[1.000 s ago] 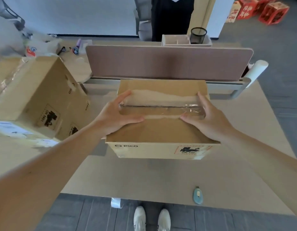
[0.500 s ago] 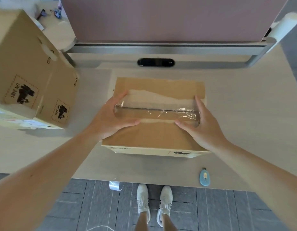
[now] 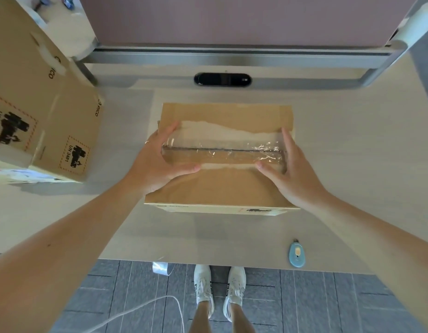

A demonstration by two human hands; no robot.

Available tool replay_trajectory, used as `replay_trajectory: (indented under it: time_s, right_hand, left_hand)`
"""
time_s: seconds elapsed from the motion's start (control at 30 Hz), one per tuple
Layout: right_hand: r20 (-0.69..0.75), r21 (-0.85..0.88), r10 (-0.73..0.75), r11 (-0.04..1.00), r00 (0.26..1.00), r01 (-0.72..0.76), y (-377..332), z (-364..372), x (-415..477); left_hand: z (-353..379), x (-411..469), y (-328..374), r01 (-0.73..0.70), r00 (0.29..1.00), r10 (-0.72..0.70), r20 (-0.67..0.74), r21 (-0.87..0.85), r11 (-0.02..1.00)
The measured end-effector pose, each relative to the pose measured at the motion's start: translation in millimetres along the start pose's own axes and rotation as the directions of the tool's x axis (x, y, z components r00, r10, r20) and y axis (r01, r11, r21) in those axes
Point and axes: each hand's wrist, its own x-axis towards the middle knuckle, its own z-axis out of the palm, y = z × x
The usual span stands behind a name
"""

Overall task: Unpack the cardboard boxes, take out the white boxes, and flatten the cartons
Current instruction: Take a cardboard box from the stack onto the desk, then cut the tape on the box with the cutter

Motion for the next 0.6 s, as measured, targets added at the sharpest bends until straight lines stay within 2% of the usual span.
replay_trajectory:
  time_s: [0.07, 0.13, 0.17, 0.23, 0.33, 0.4, 0.47, 0.6]
  right_hand:
    - [-0.019, 0.052, 0.023, 0.998, 1.000, -0.022, 4.0, -10.1, -7.3]
    - [-0.091, 0.043, 0.101, 0.994, 0.991, -0.097, 13.9, -21.1, -22.1]
    - [-0.125, 0.010, 0.115, 0.993, 0.985, -0.114, 23.8, -27.1, -31.8]
    - [-0.119, -0.121, 0.112, 0.985, 0.987, -0.126, 50.2, -35.7, -53.9]
    - [0.052, -0.279, 0.304, 0.919, 0.951, -0.278, 87.7, -32.2, -83.4]
    - [0.156, -0.348, 0.419, 0.871, 0.894, -0.347, 103.0, -20.7, -97.5]
    - [0.161, -0.347, 0.477, 0.847, 0.864, -0.403, 109.5, -10.3, -105.0]
    - [0.146, -0.410, 0.468, 0.830, 0.871, -0.378, 120.5, -1.8, -110.3]
  left_hand:
    - [4.4, -1.6, 10.8, 0.032, 0.996, -0.014, -0.089, 0.203, 0.979]
    - [9.6, -1.5, 22.7, -0.041, 0.986, 0.110, -0.127, 0.451, 0.891]
    - [13.1, -1.9, 28.7, -0.106, 0.982, 0.172, -0.081, 0.515, 0.851]
    - [23.5, -4.2, 38.9, -0.218, 0.974, 0.214, 0.069, 0.521, 0.826]
    - [42.6, -6.0, 44.5, -0.301, 0.953, 0.218, 0.209, 0.595, 0.746]
    - [52.0, -5.7, 45.4, -0.293, 0.956, 0.214, 0.200, 0.648, 0.703]
    - [55.8, -4.7, 45.0, -0.286, 0.958, 0.218, 0.187, 0.671, 0.684]
    - [57.7, -6.2, 43.2, -0.286, 0.957, 0.232, 0.173, 0.693, 0.662]
